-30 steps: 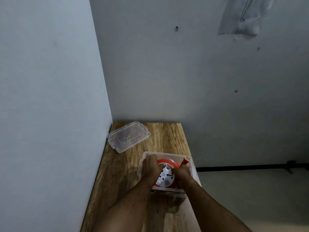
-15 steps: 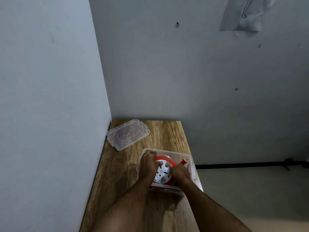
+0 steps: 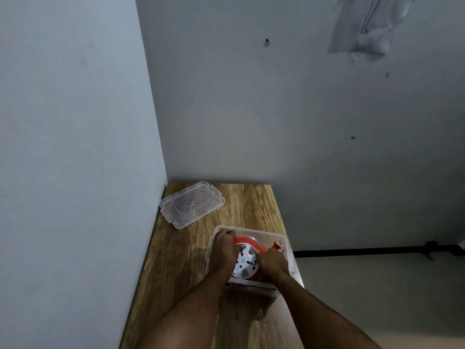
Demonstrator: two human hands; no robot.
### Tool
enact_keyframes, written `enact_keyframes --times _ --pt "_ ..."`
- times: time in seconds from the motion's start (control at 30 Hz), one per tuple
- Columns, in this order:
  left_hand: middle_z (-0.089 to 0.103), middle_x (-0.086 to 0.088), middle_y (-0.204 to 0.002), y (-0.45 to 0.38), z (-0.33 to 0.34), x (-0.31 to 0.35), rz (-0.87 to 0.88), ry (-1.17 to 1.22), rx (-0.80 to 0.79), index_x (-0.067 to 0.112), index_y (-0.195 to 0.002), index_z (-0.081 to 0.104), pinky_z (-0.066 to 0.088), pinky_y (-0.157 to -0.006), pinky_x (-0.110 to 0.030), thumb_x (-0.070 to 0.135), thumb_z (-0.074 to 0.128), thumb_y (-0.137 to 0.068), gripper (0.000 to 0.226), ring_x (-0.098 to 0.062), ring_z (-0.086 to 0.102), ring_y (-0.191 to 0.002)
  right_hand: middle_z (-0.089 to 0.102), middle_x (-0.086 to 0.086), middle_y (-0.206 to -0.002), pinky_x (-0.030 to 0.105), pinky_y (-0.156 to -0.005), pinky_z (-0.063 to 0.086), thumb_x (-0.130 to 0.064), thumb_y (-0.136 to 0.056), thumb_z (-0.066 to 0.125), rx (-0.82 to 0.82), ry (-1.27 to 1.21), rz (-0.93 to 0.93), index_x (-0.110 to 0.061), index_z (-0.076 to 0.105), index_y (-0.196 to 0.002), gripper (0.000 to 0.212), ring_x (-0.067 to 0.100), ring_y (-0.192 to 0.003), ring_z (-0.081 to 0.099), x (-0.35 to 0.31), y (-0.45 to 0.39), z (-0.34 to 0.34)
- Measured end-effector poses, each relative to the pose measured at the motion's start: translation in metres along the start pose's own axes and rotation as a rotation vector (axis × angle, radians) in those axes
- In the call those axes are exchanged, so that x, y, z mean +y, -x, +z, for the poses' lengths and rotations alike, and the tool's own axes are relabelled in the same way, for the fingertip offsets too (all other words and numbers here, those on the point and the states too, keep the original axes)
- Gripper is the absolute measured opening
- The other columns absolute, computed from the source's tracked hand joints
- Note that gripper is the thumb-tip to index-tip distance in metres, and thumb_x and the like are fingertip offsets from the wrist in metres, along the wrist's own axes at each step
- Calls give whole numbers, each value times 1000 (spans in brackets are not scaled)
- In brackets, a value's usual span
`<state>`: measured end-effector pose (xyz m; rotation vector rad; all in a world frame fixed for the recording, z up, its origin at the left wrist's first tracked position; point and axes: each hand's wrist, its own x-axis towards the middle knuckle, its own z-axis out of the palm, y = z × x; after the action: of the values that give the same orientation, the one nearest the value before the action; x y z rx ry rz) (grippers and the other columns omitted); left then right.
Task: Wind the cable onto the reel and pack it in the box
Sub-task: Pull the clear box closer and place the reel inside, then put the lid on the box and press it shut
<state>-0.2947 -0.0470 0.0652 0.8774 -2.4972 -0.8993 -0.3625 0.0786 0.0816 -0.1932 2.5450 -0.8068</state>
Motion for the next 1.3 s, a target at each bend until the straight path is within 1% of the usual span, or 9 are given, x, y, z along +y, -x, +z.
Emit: enact_keyframes --times 0.27,0.37,0.43,0.57,0.63,0.73,0.87,1.17,1.3 --pt "66 -5 -133 3 -7 4 25 3 68 9 -131 67 48 -104 -25 27 71 -96 40 -16 61 -125 52 -10 -66 17 -46 32 -49 -93 64 110 130 -75 -21 52 -71 37 1 -58 50 -6 2 -8" --pt "70 -4 -121 -2 -16 8 32 20 95 10 -123 71 49 -91 -20 26 66 -100 29 -16 65 -114 56 -8 -67 20 -47 36 -52 -85 68 264 189 -168 -22 56 -71 35 7 -61 55 -13 4 -17" --pt "72 -4 -113 -8 -25 11 19 63 110 9 -118 74 43 -82 -17 26 64 -101 26 -14 66 -105 56 -6 -65 23 -47 40 -44 -86 67 350 190 -222 -20 54 -68 32 8 -58 54 -20 3 -22" --pt "69 -5 -95 -25 -46 12 -98 170 156 8 -97 73 50 -73 -23 28 57 -105 27 -17 67 -89 69 1 -80 37 -70 59 -27 -92 66 275 116 -388 -15 68 -80 16 13 -73 64 -43 -8 -27" --pt "69 -7 -97 -37 -58 8 -158 234 204 7 -97 71 50 -70 -20 25 55 -106 26 -15 65 -86 72 3 -98 31 -81 57 -24 -95 66 225 87 -473 -14 71 -97 11 11 -87 65 -57 -16 -27" --pt "70 -11 -114 -52 -76 -2 -211 277 265 4 -114 70 51 -80 -19 20 56 -105 23 -18 66 -102 67 4 -121 29 -92 51 -26 -96 66 176 71 -544 -11 64 -123 31 15 -109 62 -77 -27 -25" --pt "63 -16 -138 -69 -97 -22 -291 319 311 0 -137 58 51 -108 -38 19 58 -105 38 -30 59 -129 61 6 -137 33 -101 50 -28 -96 67 103 111 -593 -11 56 -137 46 20 -125 58 -103 -44 -21" --pt "54 -23 -147 -97 -113 -73 -455 310 370 -5 -145 49 42 -115 -42 20 63 -102 51 -36 51 -139 59 9 -143 37 -109 44 -35 -98 63 41 219 -635 -9 55 -141 51 23 -133 53 -154 -90 0" --pt "55 -23 -147 -116 -103 -94 -535 297 375 -4 -146 49 41 -113 -40 22 64 -101 54 -36 51 -138 66 11 -132 32 -97 47 -29 -96 66 11 213 -620 -6 64 -129 40 25 -121 61 -177 -119 19"
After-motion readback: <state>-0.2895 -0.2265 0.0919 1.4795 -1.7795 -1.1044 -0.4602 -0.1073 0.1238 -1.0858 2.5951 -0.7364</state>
